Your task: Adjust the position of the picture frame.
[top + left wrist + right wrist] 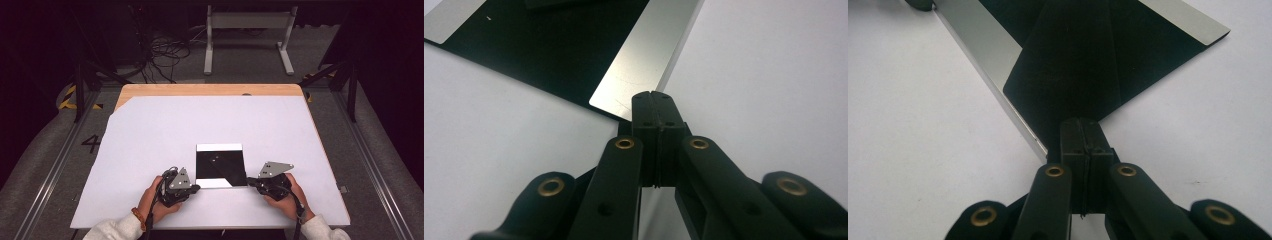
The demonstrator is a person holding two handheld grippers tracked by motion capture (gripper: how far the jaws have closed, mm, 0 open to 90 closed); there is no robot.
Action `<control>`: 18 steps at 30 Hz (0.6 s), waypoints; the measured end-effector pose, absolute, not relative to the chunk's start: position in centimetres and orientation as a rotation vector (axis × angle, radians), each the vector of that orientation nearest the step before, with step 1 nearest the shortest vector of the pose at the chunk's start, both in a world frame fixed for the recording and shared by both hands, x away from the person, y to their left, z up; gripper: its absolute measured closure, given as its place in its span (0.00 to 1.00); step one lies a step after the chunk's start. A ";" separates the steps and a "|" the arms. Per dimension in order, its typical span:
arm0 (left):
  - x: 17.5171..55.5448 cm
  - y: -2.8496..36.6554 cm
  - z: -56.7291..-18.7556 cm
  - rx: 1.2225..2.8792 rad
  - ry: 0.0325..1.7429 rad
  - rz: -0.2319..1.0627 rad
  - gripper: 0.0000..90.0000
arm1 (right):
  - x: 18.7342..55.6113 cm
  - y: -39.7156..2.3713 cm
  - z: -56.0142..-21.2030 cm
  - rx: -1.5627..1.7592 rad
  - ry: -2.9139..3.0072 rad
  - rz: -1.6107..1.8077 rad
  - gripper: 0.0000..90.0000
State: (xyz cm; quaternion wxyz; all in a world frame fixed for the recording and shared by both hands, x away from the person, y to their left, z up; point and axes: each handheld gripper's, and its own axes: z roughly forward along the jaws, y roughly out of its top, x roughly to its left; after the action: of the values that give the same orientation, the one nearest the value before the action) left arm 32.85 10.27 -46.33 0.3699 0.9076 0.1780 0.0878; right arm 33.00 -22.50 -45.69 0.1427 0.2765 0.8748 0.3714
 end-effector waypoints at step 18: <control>33.2 10.3 -46.4 2.320 0.461 0.221 1.00 | 33.1 -22.2 -45.7 0.805 2.498 1.060 1.00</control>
State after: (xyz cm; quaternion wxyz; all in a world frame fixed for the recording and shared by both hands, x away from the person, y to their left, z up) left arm 33.21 10.31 -46.38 0.3736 0.9059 0.1800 0.0863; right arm 33.14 -22.21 -45.69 0.1548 0.2810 0.8719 0.3699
